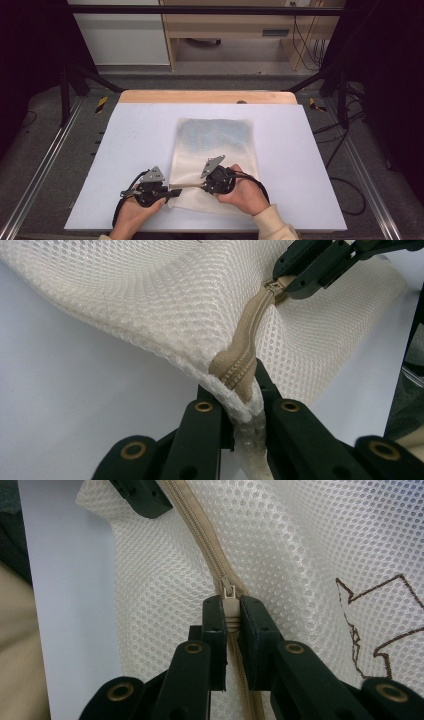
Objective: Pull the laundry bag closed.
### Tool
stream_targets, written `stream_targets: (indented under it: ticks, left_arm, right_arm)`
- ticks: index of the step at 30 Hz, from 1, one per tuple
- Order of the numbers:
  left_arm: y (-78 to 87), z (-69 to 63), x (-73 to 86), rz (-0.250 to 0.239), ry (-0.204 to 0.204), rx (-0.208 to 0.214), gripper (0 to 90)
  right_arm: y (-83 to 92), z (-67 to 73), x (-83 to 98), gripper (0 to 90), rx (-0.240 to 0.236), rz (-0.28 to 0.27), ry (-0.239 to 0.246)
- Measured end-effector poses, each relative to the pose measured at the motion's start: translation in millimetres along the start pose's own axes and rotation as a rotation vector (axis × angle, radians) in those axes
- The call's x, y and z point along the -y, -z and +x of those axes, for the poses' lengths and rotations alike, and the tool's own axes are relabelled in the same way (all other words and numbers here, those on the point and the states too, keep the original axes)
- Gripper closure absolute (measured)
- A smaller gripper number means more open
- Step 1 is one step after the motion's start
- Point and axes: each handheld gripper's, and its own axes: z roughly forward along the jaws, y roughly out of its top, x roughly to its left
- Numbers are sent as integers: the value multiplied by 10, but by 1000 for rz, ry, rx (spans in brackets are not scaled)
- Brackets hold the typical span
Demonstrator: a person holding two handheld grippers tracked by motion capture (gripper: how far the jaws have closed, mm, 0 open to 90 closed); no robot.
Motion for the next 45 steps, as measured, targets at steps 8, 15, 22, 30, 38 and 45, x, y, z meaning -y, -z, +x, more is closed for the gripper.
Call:
stream_targets:
  ticks: [8, 15, 22, 30, 38, 45]
  left_arm:
    - [-2, -3, 1, -2, -1, 1, 855]
    - [-19, -21, 2, -1, -2, 14, 855]
    - [-53, -55, 0, 11, -16, 24, 855]
    - [-69, -68, 3, 15, -19, 28, 855]
    - [-71, -67, 2, 16, -20, 29, 855]
    - [-72, -65, 3, 15, -20, 28, 855]
  right_arm:
    - [33, -14, 54, 823, 7, 4, -12]
    - [71, -37, 118, 823, 11, 0, -18]
    - [98, -26, 169, 823, 13, -1, -33]
    - [129, -36, 230, 823, 17, -2, -39]
    - [176, -53, 305, 823, 25, 5, -57]
    - [228, -68, 381, 823, 40, 5, -75]
